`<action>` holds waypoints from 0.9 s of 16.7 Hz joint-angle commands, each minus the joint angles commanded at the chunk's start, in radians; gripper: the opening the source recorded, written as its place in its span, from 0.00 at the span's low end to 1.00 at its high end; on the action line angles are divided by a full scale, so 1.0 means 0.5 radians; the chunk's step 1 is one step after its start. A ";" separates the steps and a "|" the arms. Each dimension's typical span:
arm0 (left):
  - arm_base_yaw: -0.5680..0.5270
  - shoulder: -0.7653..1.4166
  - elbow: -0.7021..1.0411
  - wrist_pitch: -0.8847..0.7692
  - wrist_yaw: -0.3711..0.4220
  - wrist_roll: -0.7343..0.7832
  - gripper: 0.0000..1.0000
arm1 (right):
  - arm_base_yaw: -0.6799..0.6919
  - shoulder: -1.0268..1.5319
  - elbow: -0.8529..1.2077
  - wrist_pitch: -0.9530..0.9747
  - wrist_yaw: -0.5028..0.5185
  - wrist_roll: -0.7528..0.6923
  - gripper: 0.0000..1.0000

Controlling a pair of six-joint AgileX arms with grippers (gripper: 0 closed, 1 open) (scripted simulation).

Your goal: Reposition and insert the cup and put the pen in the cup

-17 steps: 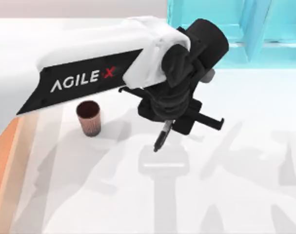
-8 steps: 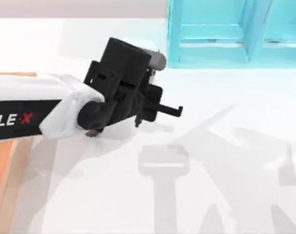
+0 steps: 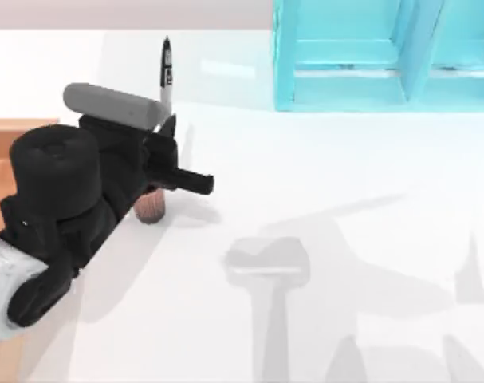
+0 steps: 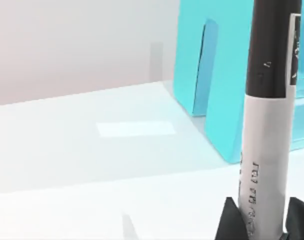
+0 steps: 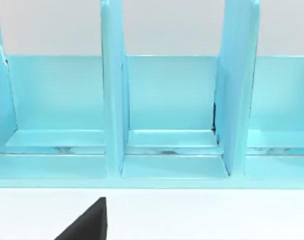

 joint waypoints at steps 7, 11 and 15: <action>0.159 -0.277 -0.514 0.870 0.075 0.153 0.00 | 0.000 0.000 0.000 0.000 0.000 0.000 1.00; 0.174 -0.305 -0.563 0.954 0.084 0.169 0.00 | 0.000 0.000 0.000 0.000 0.000 0.000 1.00; 0.166 -0.289 -0.554 0.955 0.082 0.171 0.00 | 0.000 0.000 0.000 0.000 0.000 0.000 1.00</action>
